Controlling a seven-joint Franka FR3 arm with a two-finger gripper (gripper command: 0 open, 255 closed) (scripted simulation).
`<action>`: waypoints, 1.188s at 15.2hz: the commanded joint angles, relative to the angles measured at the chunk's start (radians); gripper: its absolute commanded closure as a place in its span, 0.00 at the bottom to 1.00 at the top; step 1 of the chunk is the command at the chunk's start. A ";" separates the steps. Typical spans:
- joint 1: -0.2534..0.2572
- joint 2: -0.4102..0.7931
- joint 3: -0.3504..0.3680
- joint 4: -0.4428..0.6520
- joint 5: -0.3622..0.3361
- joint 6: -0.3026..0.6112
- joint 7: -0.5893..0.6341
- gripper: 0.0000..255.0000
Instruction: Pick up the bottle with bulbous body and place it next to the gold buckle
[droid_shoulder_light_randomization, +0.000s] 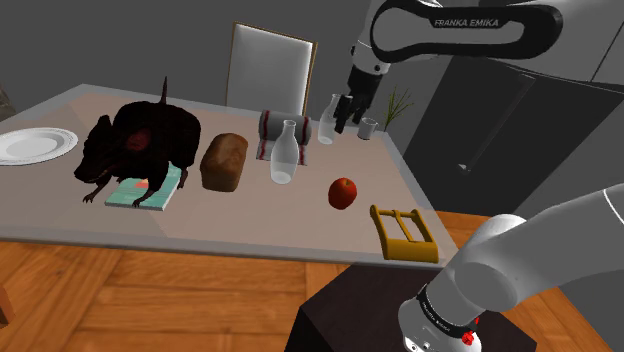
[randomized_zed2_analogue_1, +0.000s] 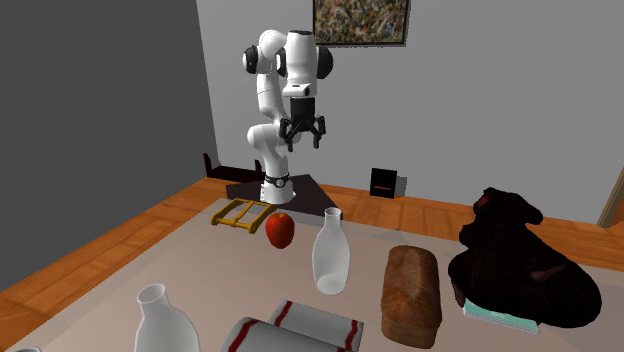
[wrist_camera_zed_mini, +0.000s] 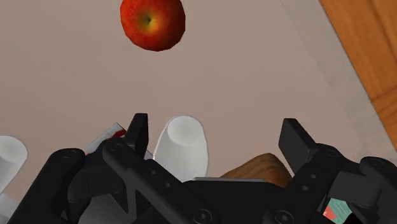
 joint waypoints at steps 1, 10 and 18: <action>0.003 0.071 -0.008 0.031 0.004 0.046 -0.024 0.00; 0.007 0.403 -0.032 0.258 0.043 0.171 -0.133 0.00; 0.000 0.671 -0.028 0.502 0.080 0.206 -0.207 0.00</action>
